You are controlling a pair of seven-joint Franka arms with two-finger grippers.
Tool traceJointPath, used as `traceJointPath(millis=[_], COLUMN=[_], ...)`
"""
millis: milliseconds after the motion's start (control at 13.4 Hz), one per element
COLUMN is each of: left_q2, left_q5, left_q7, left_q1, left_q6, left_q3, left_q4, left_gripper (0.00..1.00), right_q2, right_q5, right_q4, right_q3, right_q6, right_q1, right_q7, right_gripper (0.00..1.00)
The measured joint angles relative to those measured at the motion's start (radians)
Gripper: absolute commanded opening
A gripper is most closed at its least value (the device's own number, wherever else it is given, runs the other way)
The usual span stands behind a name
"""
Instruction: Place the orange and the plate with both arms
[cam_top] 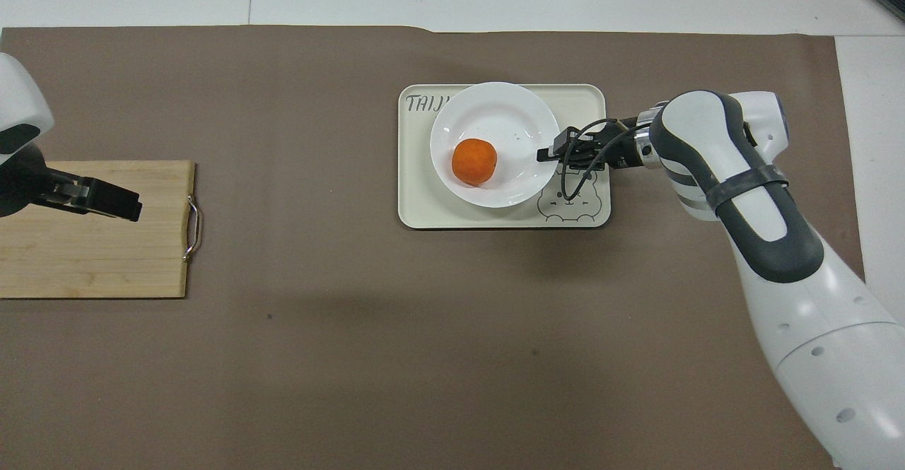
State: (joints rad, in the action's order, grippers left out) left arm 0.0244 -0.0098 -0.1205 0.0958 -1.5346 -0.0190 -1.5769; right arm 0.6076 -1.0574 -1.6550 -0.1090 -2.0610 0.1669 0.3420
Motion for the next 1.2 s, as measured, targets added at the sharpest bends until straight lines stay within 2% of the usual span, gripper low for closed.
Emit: traceJointPath(millis=[75,149,374,822,972,1196], left_q2=[0.002,0.002,0.002,0.002,0.002,0.002], left_q5=[0.0,0.0,0.0,0.0,0.0,0.0], left_q7=[0.0,0.0,0.0,0.0,0.0,0.0], left_q1=[0.0,0.0,0.0,0.0,0.0,0.0], left_q6=[0.0,0.0,0.0,0.0,0.0,0.0], left_q3=[0.0,0.001,0.001,0.001,0.001,0.001], left_q4=[0.0,0.0,0.0,0.0,0.0,0.0], left_gripper=[1.0,1.0,1.0,1.0,1.0,1.0], right_q2=[0.0,0.0,-0.007,-0.076,-0.1,-0.16], right_q5=[0.013,0.029,0.068,0.258,0.366,0.606], right_q4=[-0.002,-0.004,-0.001,0.023,0.026,0.035], right_q3=[0.0,0.0,-0.001,-0.001,-0.001,-0.001], right_q6=[-0.003,-0.004,-0.009,-0.014,-0.015,-0.017], right_q1=[0.0,0.0,0.0,0.001,0.002,0.015], right_q7=[0.0,0.0,-0.001,-0.102,-0.144,-0.25], right_gripper=[0.81,1.0,1.0,1.0,1.0,1.0])
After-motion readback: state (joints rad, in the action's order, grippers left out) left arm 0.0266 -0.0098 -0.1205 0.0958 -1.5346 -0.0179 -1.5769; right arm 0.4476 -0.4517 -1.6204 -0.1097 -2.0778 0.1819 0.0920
